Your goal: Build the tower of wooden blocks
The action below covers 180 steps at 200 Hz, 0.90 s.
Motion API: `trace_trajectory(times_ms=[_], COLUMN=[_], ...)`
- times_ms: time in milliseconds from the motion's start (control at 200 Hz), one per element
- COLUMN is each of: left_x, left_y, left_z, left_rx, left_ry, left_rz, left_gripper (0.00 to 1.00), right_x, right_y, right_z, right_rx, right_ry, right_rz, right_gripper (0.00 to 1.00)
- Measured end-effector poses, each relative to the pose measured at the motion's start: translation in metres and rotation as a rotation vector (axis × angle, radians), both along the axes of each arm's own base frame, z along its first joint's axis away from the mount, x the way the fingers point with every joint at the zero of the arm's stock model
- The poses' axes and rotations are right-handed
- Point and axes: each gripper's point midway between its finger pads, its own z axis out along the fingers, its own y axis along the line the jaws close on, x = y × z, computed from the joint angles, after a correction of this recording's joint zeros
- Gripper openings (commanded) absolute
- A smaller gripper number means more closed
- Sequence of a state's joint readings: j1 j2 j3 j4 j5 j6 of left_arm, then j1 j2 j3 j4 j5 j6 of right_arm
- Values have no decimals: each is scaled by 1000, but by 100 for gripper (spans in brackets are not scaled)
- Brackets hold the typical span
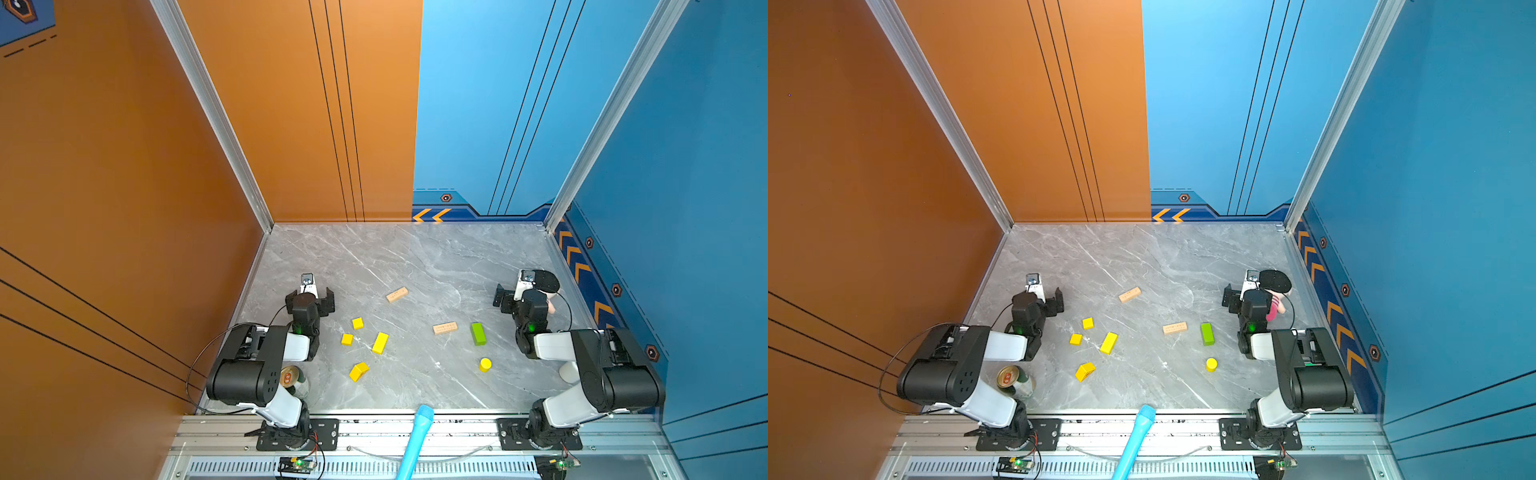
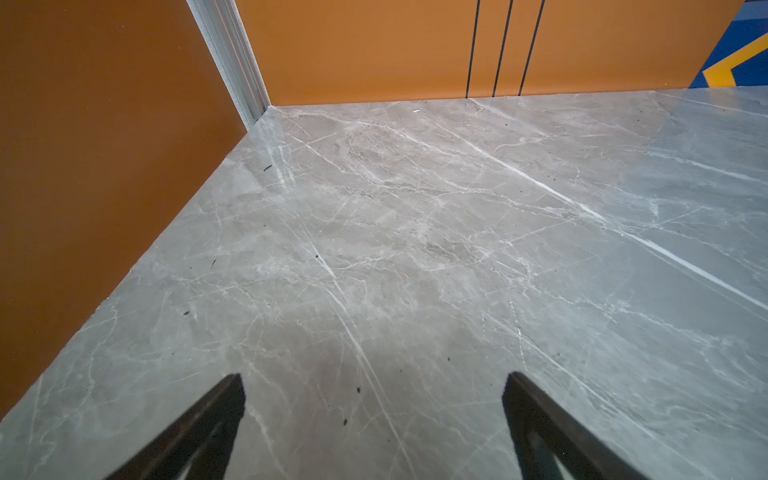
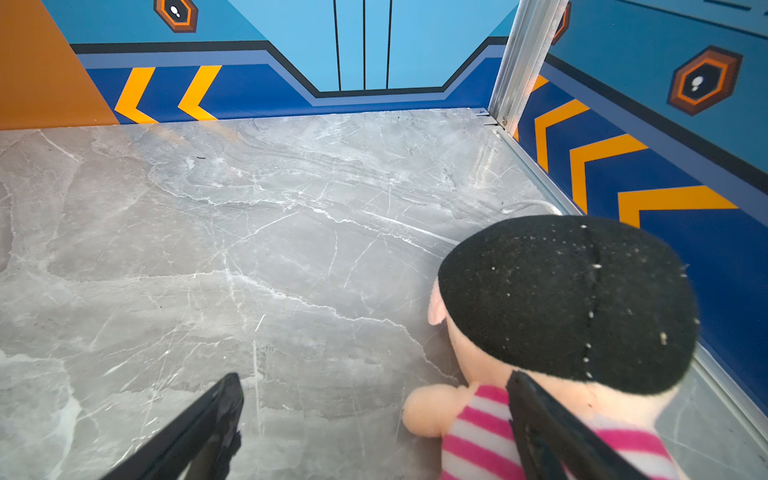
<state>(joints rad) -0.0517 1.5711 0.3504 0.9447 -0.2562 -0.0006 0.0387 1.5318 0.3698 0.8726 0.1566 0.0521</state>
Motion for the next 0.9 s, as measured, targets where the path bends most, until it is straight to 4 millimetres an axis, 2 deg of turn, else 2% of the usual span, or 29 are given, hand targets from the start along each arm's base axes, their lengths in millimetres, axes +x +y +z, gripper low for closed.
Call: trace_trajectory(times_ms=[325, 415, 506, 571, 721, 806, 901], left_x=[0, -1, -2, 0, 8, 5, 3], left_y=[0, 1, 5, 5, -3, -12, -27], left_z=[0, 1, 9, 29, 91, 114, 124], left_rx=[0, 2, 10, 18, -1, -37, -103], left_ry=[0, 3, 16, 1, -67, -80, -49], left_rz=[0, 11, 39, 52, 49, 30, -20], left_gripper=[90, 82, 82, 82, 82, 78, 70], right_x=[0, 0, 2, 7, 25, 27, 24], right_y=[0, 0, 0, 2, 20, 48, 84], right_z=[0, -1, 2, 20, 93, 122, 132], right_rx=[0, -1, -4, -9, -26, -39, -54], right_ry=[0, 6, 50, 59, 35, 59, 134], right_rz=[-1, -1, -1, -4, 13, 70, 158], right_gripper=[96, 94, 94, 94, 93, 92, 88])
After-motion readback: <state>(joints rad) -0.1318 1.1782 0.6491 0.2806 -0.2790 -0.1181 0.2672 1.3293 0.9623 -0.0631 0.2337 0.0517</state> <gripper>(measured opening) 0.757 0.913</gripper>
